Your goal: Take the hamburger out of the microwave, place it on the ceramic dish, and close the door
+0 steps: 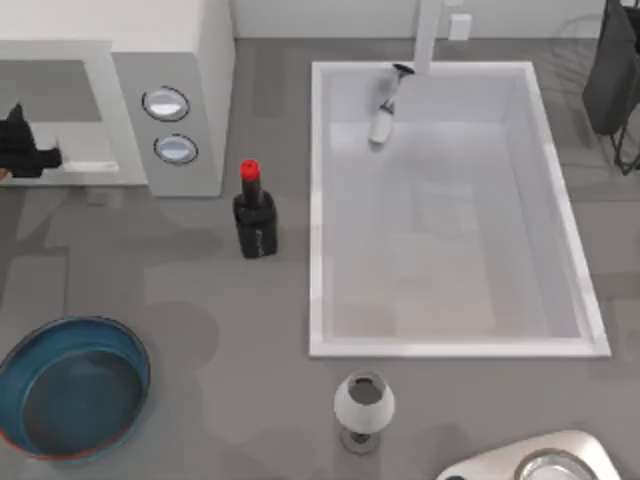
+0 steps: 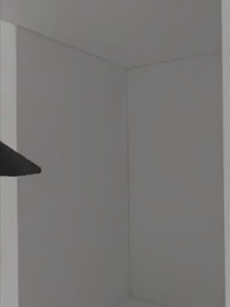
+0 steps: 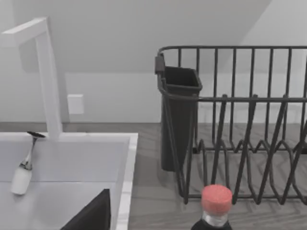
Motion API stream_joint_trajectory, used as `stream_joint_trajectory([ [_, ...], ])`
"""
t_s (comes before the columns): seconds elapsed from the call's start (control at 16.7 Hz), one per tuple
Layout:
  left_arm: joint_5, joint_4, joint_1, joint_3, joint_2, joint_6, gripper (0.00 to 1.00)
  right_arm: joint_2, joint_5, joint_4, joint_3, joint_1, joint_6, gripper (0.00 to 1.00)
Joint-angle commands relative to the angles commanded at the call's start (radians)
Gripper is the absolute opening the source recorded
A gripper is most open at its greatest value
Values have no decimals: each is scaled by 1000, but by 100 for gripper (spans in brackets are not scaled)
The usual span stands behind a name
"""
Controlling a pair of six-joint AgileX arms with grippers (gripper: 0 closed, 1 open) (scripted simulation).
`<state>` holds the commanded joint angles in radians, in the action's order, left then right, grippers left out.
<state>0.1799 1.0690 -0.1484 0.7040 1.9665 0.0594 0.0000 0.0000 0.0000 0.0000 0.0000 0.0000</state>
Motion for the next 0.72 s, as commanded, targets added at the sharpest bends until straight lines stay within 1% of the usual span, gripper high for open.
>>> stream_joint_trajectory([
  [0.24, -1, -105, 0, 0, -100, 1, 0, 0, 0, 0, 0, 0, 0, 100],
  [0.6, -2, -110, 0, -1, -105, 2, 0, 0, 0, 0, 0, 0, 0, 100],
  [0.72, -12, -138, 11, 15, -106, -26, 0, 0, 0, 0, 0, 0, 0, 100],
])
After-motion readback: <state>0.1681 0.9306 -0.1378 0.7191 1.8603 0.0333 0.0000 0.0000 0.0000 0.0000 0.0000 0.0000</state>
